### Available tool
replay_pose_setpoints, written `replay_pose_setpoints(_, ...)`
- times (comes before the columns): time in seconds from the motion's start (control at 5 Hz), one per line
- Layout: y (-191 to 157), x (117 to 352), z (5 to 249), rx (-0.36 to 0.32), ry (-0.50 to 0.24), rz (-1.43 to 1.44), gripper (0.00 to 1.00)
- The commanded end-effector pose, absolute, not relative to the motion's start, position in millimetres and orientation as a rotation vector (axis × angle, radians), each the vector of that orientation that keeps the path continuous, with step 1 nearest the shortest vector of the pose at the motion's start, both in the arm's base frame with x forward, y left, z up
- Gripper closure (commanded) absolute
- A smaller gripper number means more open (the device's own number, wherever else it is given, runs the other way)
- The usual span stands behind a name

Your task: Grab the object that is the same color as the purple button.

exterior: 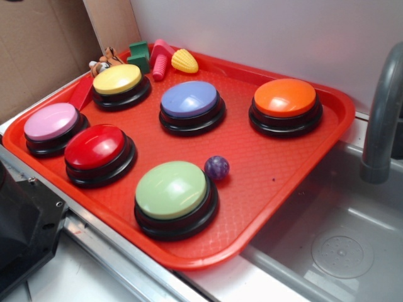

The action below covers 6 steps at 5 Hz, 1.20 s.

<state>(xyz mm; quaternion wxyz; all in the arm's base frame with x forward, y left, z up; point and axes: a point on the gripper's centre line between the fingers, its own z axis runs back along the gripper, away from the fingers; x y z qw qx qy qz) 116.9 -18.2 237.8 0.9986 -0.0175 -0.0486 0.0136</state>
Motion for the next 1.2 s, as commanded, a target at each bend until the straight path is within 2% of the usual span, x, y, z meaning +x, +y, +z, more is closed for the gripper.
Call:
replay_pose_setpoints(0.0, -18, 117, 238, -0.035, -0.097, 0.027, 0.00)
replay_pose_setpoints(0.2, -29, 139, 235, -0.019, -0.141, -0.035, 0.00)
replay_pose_setpoints(0.4, -40, 166, 221, -0.019, -0.186, -0.092, 0.00)
replay_pose_setpoints(0.6, -56, 193, 198, -0.011, -0.203, -0.093, 0.00)
replay_pose_setpoints(0.8, -69, 217, 161, -0.015, -0.174, -0.062, 0.00)
replay_pose_setpoints(1.0, -82, 232, 125, -0.034, -0.174, -0.046, 0.00)
